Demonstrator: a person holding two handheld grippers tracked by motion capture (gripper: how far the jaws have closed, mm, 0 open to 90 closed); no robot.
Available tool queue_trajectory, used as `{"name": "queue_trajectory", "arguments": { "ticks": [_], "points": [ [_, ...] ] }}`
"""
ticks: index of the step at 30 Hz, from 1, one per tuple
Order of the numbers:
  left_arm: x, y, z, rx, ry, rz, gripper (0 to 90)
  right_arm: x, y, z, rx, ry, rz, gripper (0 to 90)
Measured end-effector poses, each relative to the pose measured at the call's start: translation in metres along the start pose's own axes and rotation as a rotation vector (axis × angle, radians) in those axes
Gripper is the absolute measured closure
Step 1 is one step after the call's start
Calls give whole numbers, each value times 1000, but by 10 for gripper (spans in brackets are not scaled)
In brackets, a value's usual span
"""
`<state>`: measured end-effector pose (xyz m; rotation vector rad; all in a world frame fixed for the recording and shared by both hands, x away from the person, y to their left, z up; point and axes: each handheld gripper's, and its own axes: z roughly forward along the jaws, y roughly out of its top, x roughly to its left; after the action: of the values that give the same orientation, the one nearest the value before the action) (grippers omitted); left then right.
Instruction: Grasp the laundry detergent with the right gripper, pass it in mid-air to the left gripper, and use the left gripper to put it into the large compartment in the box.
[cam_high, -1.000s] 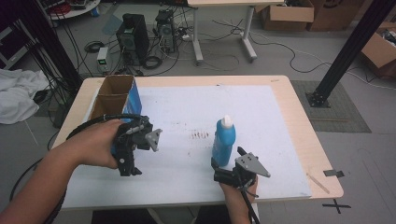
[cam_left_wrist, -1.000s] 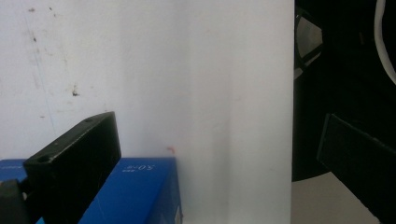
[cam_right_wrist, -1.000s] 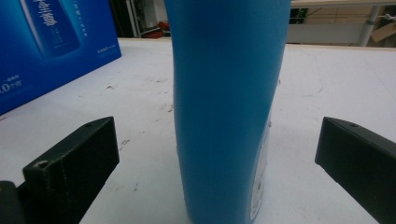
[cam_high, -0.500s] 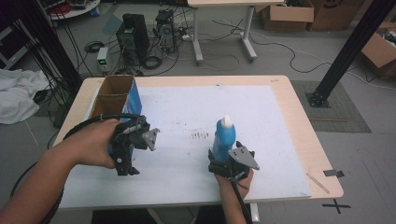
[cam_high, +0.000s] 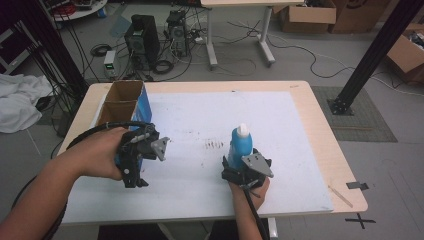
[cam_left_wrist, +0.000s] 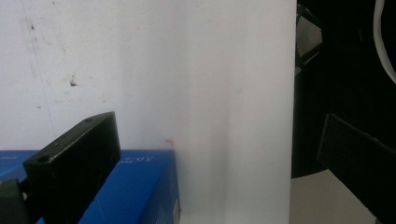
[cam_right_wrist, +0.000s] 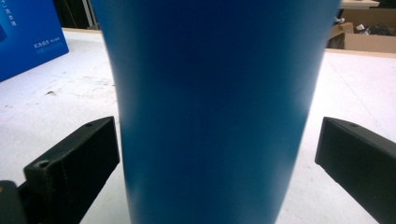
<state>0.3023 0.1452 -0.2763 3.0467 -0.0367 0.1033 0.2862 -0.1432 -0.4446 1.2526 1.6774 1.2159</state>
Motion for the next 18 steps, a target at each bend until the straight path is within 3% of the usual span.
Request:
{"name": "queue_trajectory", "arguments": {
  "ticks": [9,18],
  "points": [
    [1,-2,1,-1,-2,-4,0,5,1,1,-6,-13,-5,10],
    [1,0,1,2,-3,-5,0,7,2,0,-8,-46,-22,112]
  ]
}}
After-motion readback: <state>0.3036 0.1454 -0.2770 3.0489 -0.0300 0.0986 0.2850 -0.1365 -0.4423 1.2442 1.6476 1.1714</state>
